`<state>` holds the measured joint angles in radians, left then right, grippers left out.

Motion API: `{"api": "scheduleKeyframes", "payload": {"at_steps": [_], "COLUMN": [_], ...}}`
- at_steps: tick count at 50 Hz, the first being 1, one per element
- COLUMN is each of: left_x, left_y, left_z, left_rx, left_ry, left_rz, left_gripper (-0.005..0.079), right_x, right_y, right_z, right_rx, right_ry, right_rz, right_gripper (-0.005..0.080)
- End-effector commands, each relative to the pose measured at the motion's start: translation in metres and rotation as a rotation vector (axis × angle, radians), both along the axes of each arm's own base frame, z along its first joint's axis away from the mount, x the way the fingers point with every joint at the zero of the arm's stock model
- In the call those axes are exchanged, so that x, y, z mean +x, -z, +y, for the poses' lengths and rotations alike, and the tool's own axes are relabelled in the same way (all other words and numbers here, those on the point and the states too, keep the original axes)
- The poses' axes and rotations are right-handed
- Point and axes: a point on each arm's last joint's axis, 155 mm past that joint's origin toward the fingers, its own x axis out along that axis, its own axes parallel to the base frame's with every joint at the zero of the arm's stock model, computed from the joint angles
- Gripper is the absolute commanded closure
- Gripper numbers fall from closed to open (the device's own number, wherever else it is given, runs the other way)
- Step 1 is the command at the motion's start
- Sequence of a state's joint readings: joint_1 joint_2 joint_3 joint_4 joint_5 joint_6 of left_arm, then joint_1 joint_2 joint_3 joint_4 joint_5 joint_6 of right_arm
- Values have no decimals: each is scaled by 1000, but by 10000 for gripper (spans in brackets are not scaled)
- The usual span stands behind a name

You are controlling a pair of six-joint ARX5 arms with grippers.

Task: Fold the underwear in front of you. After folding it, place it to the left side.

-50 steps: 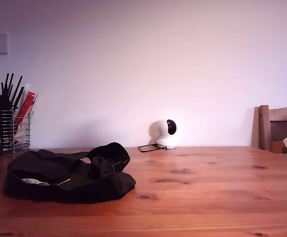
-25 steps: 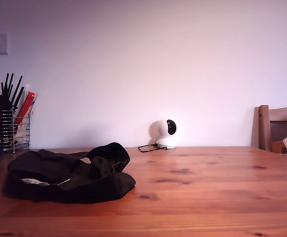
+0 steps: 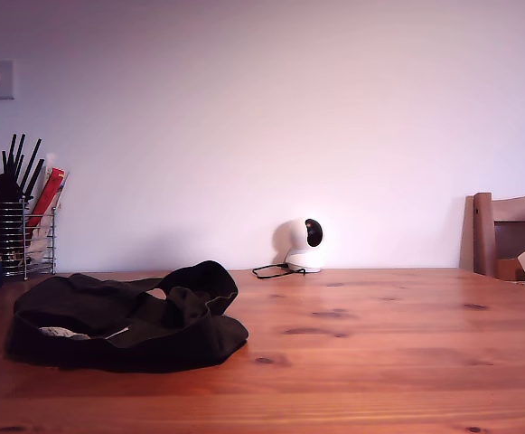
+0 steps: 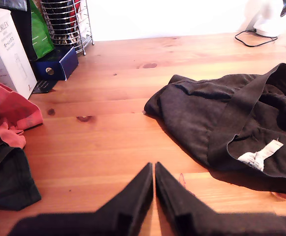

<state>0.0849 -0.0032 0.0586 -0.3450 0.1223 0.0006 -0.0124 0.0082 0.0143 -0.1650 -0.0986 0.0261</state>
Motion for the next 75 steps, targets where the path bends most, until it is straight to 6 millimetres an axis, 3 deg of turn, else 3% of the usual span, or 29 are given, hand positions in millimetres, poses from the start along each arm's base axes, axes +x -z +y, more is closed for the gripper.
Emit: {"api": "scheduleKeyframes", "payload": {"at_steps": [1, 9, 14, 25, 31, 37, 45, 54, 62, 75], "left_x": [-2, -2, -1, 2, -3, -8, -12, -13, -10, 11], "left_y": [16, 15, 12, -32, -45, -41, -36, -37, -48, -66], "left_z": [0, -5, -13, -44, -61, -75, -90, -101, -109, -126], "left_rx": [-4, -19, -86, -352, -406, -423, -442, -433, -384, -311], "left_ry": [0, 21, 48, 176, 268, 339, 407, 450, 494, 574], "left_rz": [38, 38, 28, -99, -124, -92, -32, 27, 62, 156], "left_gripper": [764, 764, 764, 764, 764, 764, 764, 764, 764, 764], "right_x": [1, 2, 2, -7, -14, -23, -27, -31, -30, -12], "right_y": [-2, -16, -32, -71, -64, -49, -36, -36, -48, -66], "right_z": [0, 1, 9, 38, 61, 81, 90, 102, 109, 125], "right_rx": [4, 40, 164, 408, 470, 496, 534, 524, 489, 415], "right_ry": [-2, -1, -37, -205, -326, -422, -438, -479, -493, -522], "right_rz": [-16, -68, -118, -211, -140, -41, 70, 137, 185, 317], "right_gripper": [765, 765, 765, 765, 765, 765, 765, 765, 765, 765]}}
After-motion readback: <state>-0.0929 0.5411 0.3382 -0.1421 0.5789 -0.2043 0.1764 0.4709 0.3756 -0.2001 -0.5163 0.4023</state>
